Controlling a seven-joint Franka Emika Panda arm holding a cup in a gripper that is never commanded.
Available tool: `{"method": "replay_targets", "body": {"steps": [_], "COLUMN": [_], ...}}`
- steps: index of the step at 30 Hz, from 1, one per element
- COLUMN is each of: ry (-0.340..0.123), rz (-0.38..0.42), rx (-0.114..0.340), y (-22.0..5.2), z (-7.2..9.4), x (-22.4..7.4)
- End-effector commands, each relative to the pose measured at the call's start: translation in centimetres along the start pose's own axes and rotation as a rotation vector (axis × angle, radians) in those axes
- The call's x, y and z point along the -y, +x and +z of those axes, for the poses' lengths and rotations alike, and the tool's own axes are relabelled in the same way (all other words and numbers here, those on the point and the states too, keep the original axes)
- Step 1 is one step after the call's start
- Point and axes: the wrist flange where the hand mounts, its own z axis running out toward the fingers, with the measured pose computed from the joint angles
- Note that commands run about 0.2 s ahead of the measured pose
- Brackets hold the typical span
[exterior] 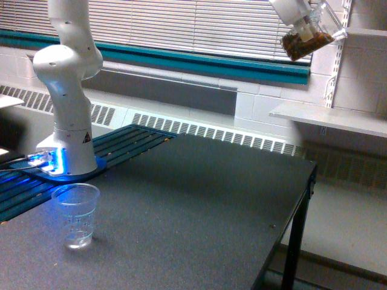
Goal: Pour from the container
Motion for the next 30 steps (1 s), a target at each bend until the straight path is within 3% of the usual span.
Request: {"method": "replay_targets", "body": {"steps": [1, 6, 14, 19, 30], "ry": [-0.003, -0.011, 0.001, -0.007, -0.095], "rz": [-0.012, 0.008, -0.021, -0.046, -0.053], "rx": [-0.009, -0.023, -0.027, -0.035, -0.099], "y": [0.1, 0.9, 1.6, 2.7, 5.8], "z": [-0.2, -0.2, -0.6, -1.1, -4.2], "x": [0.2, -1.0, -2.8, -5.4, -13.6]}}
